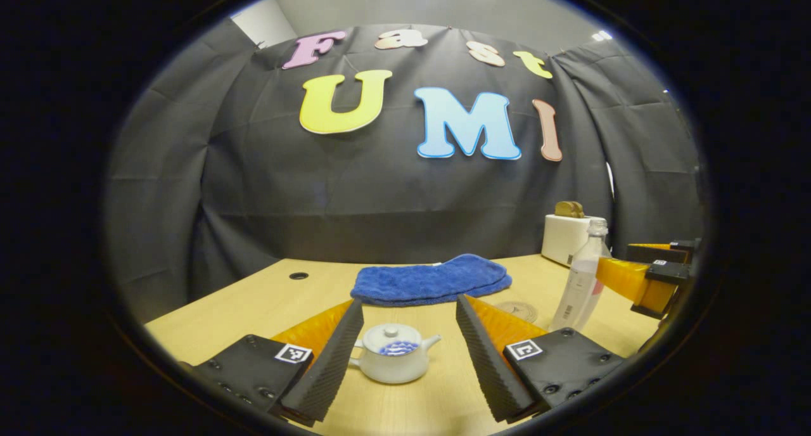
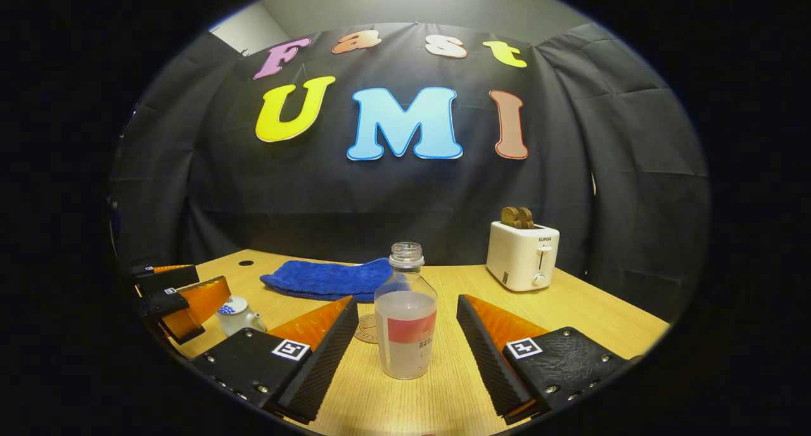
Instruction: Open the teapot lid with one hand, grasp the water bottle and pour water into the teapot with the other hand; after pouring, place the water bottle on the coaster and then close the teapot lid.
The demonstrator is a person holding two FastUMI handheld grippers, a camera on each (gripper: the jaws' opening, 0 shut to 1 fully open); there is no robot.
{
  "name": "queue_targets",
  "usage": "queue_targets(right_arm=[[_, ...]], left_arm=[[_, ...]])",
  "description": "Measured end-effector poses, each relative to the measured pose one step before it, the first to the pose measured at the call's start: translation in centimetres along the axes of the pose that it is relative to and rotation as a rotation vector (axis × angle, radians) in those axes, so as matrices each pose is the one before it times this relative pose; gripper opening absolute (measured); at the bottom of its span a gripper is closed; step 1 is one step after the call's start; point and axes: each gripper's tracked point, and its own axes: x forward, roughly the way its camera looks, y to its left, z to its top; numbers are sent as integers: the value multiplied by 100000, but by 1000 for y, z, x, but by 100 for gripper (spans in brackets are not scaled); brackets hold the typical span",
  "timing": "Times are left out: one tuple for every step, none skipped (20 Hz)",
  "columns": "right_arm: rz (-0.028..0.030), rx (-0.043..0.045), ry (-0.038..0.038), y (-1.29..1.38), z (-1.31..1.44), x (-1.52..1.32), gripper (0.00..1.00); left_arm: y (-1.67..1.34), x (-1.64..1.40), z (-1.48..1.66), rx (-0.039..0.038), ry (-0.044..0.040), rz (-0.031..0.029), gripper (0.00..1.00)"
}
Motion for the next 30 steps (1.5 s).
queue_targets(right_arm=[[-148,204,318,-94,-10,60,97],[-144,224,234,-129,-212,-16,97],[-322,286,226,-148,-41,6,97],[-266,341,213,-155,-163,14,97],[-179,437,281,-118,-36,50,97],[-149,479,455,-152,-239,65,97],[-109,499,472,-129,-114,2,97],[-160,475,653,-87,-239,108,97],[-263,441,463,-166,-138,48,97],[-317,350,423,-198,-221,72,97],[-372,433,442,-166,-114,7,97],[-91,547,460,-124,-244,55,97],[-176,485,610,-119,-156,69,97],[-219,383,546,-137,-330,28,97],[-243,267,601,-130,-214,76,97],[-265,175,723,-97,-304,49,97],[-165,172,789,-120,-273,92,97],[-208,242,703,-140,-329,35,97],[-160,321,630,-123,-255,66,97],[-104,408,610,-94,-290,14,97],[-121,418,546,-66,-150,19,97],[-154,288,350,-79,-215,30,97],[-305,115,211,-80,17,34,97],[-248,5,120,-101,-139,-3,97],[-212,-15,134,-89,-20,43,97],[-63,-47,100,16,-116,-22,97],[4,-12,-6,18,24,0,97],[-187,-89,-32,-18,-22,29,98],[-269,-63,-82,-64,84,63,98],[-61,-51,-75,-32,-27,-11,97]], left_arm=[[78,358,-172,-80,698,97,99],[73,287,-333,-90,639,253,99],[146,421,-236,-264,533,278,99],[87,380,-464,-255,738,70,99],[140,347,-234,-266,723,326,99],[162,396,-304,-353,580,311,99],[130,505,-300,-328,720,291,99],[233,337,-284,-289,314,649,99],[213,299,-116,61,255,527,99],[125,357,-157,239,497,178,99],[193,358,-174,358,479,514,99],[59,255,-225,254,256,233,97],[83,323,-24,58,-17,89,96],[-58,57,-2,-209,-32,-264,92],[114,202,9,-105,334,559,90],[-39,317,-184,-207,398,-33,87],[97,136,-25,54,333,468,87],[75,55,-126,324,269,283,80],[-20,163,-99,387,429,38,77],[-48,53,-165,523,378,111,74],[62,298,-10,406,207,540,71],[-34,66,-22,-14,477,-589,61],[-189,302,-325,-467,544,-244,58],[160,-293,-168,436,643,466,54],[-93,-61,93,725,92,118,51],[205,-99,270,283,-476,939,48],[-5,587,-73,-1534,-862,382,46],[-124,-384,-143,276,168,-323,25],[-103,36,-27,680,341,-89,25],[4,-30,-115,300,81,-83,26]])
